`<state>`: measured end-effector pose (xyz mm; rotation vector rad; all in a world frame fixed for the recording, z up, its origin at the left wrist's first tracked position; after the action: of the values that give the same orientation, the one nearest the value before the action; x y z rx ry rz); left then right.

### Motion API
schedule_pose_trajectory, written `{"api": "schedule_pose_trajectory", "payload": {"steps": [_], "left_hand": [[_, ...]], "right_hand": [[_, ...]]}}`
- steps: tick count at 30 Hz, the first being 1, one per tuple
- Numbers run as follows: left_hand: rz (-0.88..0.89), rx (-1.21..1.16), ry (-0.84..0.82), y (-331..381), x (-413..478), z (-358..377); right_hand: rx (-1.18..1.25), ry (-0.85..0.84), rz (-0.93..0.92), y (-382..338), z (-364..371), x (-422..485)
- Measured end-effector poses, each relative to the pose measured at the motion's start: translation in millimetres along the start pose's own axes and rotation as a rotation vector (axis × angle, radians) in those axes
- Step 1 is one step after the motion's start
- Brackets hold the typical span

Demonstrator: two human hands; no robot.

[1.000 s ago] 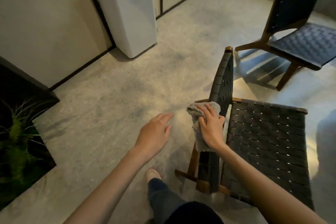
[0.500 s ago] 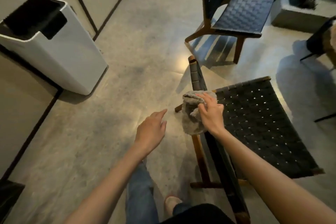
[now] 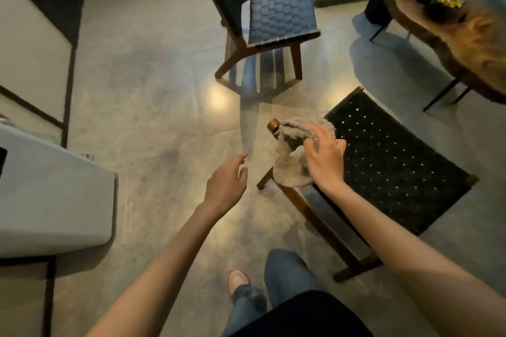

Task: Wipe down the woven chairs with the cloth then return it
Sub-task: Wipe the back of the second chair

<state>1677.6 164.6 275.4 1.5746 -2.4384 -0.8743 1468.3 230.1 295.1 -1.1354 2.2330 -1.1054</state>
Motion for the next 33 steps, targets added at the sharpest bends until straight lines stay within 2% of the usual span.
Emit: {"api": "schedule_pose_trajectory", "payload": {"steps": [2,4,5,8,9,13,16,18,21,24,29,31,33], "left_hand": [[0.043,-0.037,0.007,3.1,33.8,-10.0],[0.078,-0.065,-0.007,5.6,67.4,-15.0],[0.089,-0.069,-0.025,6.4,83.6,-15.3],[0.109,-0.060,-0.076,5.0,127.1,-11.6],[0.112,-0.051,-0.093,5.1,138.6,-9.6],[0.134,-0.001,-0.201,9.5,176.7,-1.1],[0.152,0.039,-0.255,11.5,199.9,4.6],[0.167,0.062,-0.282,13.0,210.0,8.7],[0.196,0.088,-0.335,16.4,217.0,17.0],[0.256,0.108,-0.396,20.9,219.8,26.0],[0.303,0.110,-0.456,22.5,219.7,32.4],[0.305,0.086,-0.477,15.1,222.1,31.6],[0.300,0.066,-0.487,4.8,224.9,28.4]], "right_hand": [[0.010,0.093,0.026,-6.2,10.2,19.1],[-0.035,0.111,0.049,-8.3,29.7,38.7],[-0.064,0.069,0.091,-4.0,44.0,48.6],[-0.215,-0.242,0.270,19.5,96.5,67.5],[-0.278,-0.288,0.278,26.4,107.1,70.2],[-0.541,-0.168,0.127,38.0,110.4,88.4],[-0.488,-0.237,0.068,46.8,117.6,102.3],[-0.405,-0.273,0.083,48.0,122.1,105.6],[-0.449,-0.233,0.072,46.3,122.0,101.6],[-0.577,-0.124,0.070,45.9,113.9,92.0],[-0.666,0.028,0.224,43.5,112.4,73.8],[-0.694,-0.058,0.239,40.2,124.3,87.4],[-0.697,-0.183,0.162,37.0,137.5,106.5]]}}
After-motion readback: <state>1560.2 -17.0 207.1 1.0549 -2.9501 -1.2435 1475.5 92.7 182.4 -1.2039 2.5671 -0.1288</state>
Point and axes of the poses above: each hand's wrist, its own x-axis towards the middle knuckle, its own z-axis out of the palm, y = z × x, the point moved 5 cm from there along x, towards the middle knuckle, and after that the axes turned 7 degrees about x, right-handed, at the moved point
